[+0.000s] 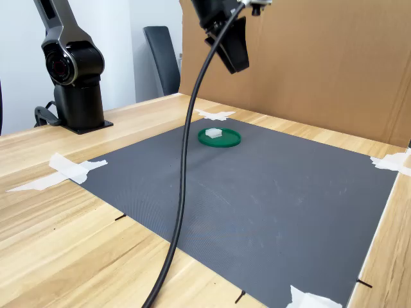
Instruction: Grasp a white terminal and put it in the green lid.
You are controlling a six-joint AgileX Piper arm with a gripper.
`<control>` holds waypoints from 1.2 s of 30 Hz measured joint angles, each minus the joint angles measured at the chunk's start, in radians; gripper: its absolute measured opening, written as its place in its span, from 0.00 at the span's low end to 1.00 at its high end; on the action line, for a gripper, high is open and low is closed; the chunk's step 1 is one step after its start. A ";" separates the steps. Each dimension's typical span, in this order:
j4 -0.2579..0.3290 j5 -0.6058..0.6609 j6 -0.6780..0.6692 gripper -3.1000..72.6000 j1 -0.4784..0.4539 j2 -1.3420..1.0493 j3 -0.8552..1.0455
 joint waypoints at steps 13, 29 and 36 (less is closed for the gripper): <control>0.080 -0.290 0.372 0.01 -0.205 -0.333 0.092; -0.045 -0.322 0.696 0.01 -0.419 -1.030 0.629; -0.092 -0.320 0.696 0.01 -0.419 -1.210 0.795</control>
